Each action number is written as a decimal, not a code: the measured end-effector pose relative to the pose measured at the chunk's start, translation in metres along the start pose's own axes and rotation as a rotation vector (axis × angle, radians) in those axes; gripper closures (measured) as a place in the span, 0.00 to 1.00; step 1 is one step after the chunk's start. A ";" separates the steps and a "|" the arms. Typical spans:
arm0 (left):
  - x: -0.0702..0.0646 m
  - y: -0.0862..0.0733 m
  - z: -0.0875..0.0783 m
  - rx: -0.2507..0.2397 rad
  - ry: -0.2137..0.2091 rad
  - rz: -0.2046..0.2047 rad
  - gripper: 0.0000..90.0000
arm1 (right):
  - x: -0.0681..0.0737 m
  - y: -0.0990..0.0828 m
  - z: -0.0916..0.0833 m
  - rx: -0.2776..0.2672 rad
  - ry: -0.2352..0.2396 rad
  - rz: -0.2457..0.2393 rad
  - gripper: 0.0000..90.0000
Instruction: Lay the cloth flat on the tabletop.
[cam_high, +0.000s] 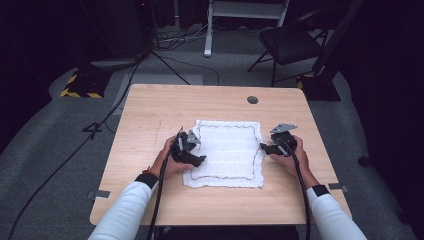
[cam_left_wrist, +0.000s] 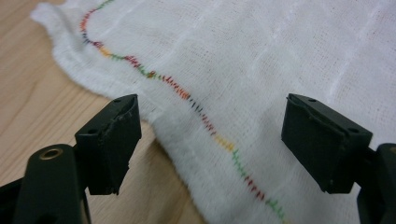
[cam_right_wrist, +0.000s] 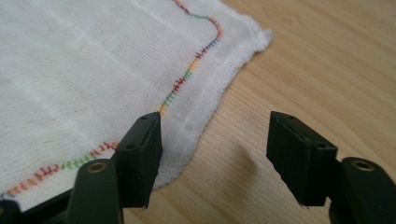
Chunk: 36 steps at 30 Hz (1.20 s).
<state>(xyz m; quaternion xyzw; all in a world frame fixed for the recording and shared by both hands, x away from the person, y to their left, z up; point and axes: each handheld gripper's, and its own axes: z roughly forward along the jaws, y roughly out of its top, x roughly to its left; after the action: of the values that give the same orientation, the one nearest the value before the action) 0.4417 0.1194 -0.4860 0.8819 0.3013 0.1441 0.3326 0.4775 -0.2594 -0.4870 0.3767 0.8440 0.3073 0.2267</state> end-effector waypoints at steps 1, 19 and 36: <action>0.002 -0.002 -0.004 -0.005 -0.003 -0.009 0.23 | 0.001 -0.002 -0.006 -0.022 0.022 0.000 0.41; -0.023 -0.031 -0.020 0.049 -0.036 0.023 0.21 | 0.042 -0.025 -0.032 0.021 0.127 -0.117 0.37; -0.049 -0.026 -0.028 0.003 -0.089 0.072 0.20 | 0.021 -0.063 -0.067 0.055 0.088 -0.033 0.36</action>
<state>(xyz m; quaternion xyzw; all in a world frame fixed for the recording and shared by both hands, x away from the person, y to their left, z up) 0.3797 0.1184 -0.4858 0.8983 0.2544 0.1162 0.3390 0.3923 -0.2998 -0.4860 0.3549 0.8673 0.2966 0.1841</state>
